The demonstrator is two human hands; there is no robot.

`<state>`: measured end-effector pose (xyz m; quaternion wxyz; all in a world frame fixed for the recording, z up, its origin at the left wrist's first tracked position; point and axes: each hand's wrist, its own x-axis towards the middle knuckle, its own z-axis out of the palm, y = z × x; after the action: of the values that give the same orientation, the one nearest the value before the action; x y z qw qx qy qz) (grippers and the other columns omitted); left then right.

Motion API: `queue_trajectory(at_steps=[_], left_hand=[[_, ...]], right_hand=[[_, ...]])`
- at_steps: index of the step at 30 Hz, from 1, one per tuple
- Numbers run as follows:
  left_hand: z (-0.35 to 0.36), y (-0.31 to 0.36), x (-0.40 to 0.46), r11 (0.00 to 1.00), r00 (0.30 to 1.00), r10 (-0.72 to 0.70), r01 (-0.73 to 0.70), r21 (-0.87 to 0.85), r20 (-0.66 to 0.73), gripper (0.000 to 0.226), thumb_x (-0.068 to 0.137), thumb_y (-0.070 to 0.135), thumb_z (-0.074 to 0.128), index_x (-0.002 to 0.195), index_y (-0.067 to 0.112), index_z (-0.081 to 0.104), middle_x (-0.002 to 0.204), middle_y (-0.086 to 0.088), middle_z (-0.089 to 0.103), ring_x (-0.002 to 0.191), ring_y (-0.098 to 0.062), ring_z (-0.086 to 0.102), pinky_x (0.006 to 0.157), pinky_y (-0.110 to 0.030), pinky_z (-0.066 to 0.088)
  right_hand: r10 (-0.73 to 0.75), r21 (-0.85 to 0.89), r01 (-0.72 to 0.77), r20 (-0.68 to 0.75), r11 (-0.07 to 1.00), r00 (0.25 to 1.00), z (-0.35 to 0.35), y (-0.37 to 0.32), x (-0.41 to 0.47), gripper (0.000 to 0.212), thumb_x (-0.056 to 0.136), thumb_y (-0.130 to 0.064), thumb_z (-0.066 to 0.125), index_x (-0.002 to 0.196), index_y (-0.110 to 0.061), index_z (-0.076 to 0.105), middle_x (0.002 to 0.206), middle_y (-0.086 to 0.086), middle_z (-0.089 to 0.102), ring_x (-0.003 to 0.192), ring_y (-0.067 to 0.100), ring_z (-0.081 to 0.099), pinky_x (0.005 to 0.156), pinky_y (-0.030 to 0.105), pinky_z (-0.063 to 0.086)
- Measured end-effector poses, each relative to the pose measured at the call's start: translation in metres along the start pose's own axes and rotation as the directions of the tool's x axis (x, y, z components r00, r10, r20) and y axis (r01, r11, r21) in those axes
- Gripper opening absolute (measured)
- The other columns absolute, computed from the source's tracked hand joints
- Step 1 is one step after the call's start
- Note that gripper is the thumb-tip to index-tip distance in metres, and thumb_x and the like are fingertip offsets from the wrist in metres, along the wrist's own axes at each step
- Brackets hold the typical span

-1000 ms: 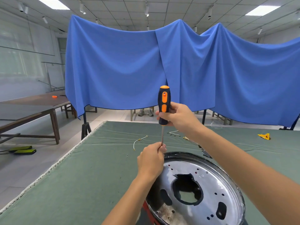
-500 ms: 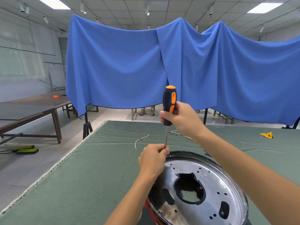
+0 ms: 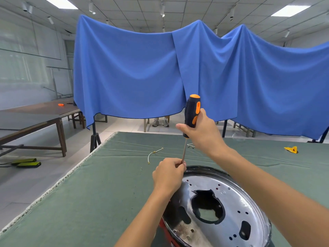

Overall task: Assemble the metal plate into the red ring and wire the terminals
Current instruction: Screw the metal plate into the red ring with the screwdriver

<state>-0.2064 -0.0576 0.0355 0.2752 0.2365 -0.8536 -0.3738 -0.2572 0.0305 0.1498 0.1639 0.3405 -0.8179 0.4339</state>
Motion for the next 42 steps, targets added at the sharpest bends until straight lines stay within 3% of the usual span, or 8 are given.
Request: queue_trajectory(at_steps=[3,7,15,20,25,29,34,42], left_hand=[[0.001,-0.001,0.000,1.000,1.000,0.008,-0.008,0.015,-0.009,0.019,0.088,0.039,0.054,0.082,0.028,0.069,0.080,0.007,0.070,0.089,-0.021,0.062,0.069,-0.030,0.039],[0.000,-0.001,0.001,1.000,1.000,-0.007,0.007,0.004,-0.004,0.020,0.089,0.038,0.054,0.085,0.029,0.071,0.085,0.007,0.072,0.093,-0.021,0.062,0.075,-0.031,0.040],[-0.001,0.001,-0.001,0.999,1.000,0.004,-0.005,0.032,0.012,0.021,0.089,0.038,0.052,0.085,0.027,0.070,0.087,0.008,0.072,0.092,-0.020,0.062,0.077,-0.032,0.041],[-0.004,-0.002,0.000,1.000,1.000,-0.010,0.009,-0.012,-0.008,0.019,0.088,0.036,0.054,0.083,0.028,0.071,0.085,0.009,0.072,0.092,-0.018,0.063,0.077,-0.031,0.043],[-0.001,0.000,0.000,1.000,1.000,-0.003,0.003,-0.006,0.023,0.019,0.087,0.034,0.054,0.085,0.026,0.071,0.084,0.006,0.073,0.091,-0.020,0.063,0.079,-0.032,0.045],[0.001,0.000,0.000,0.999,1.000,0.025,-0.026,0.040,0.010,0.020,0.087,0.035,0.054,0.086,0.025,0.071,0.083,0.005,0.072,0.090,-0.021,0.063,0.076,-0.031,0.045],[-0.001,0.001,-0.001,1.000,1.000,0.014,-0.014,0.015,0.010,0.020,0.086,0.033,0.053,0.087,0.026,0.072,0.085,0.007,0.073,0.092,-0.019,0.064,0.078,-0.031,0.046],[-0.001,0.002,-0.003,0.999,0.999,0.038,-0.039,0.038,0.022,0.019,0.088,0.036,0.053,0.090,0.026,0.069,0.088,0.007,0.072,0.095,-0.021,0.062,0.082,-0.034,0.047]], right_hand=[[-0.027,-0.039,0.025,-0.070,0.999,0.997,0.009,0.003,-0.005,0.040,0.085,-0.047,0.063,0.093,-0.015,0.039,0.084,0.001,0.054,0.082,0.026,0.055,0.073,0.039,0.047],[-0.015,0.339,-0.060,0.213,0.939,0.977,0.001,-0.002,-0.001,0.013,0.088,-0.018,0.061,0.085,-0.023,0.049,0.088,-0.001,0.062,0.089,0.022,0.061,0.090,0.046,0.051],[-0.020,0.115,0.021,-0.007,0.993,1.000,0.005,-0.003,-0.003,0.036,0.080,-0.036,0.073,0.080,-0.026,0.038,0.071,-0.011,0.050,0.073,0.015,0.056,0.063,0.030,0.044],[-0.085,0.362,-0.013,0.253,0.932,0.964,-0.001,-0.010,-0.002,0.017,0.089,-0.020,0.062,0.096,-0.022,0.046,0.085,-0.006,0.055,0.073,0.001,0.056,0.074,0.015,0.049],[-0.084,0.224,0.066,0.069,0.972,0.994,-0.007,-0.006,-0.003,0.029,0.081,-0.020,0.074,0.088,-0.018,0.047,0.075,-0.007,0.057,0.062,-0.006,0.057,0.056,0.005,0.041],[-0.041,0.153,0.047,-0.044,0.987,0.998,0.000,-0.005,-0.007,0.041,0.076,-0.035,0.077,0.087,-0.020,0.040,0.073,-0.010,0.050,0.060,0.001,0.053,0.052,0.015,0.038],[-0.110,0.317,0.038,0.211,0.948,0.971,-0.002,-0.009,-0.009,0.013,0.085,-0.014,0.066,0.088,-0.009,0.055,0.088,0.015,0.068,0.083,0.026,0.067,0.081,0.039,0.054],[-0.037,0.082,0.043,-0.076,0.996,0.996,0.008,-0.010,-0.011,0.036,0.079,-0.041,0.072,0.069,-0.028,0.040,0.068,-0.003,0.061,0.076,0.025,0.067,0.069,0.040,0.052]])
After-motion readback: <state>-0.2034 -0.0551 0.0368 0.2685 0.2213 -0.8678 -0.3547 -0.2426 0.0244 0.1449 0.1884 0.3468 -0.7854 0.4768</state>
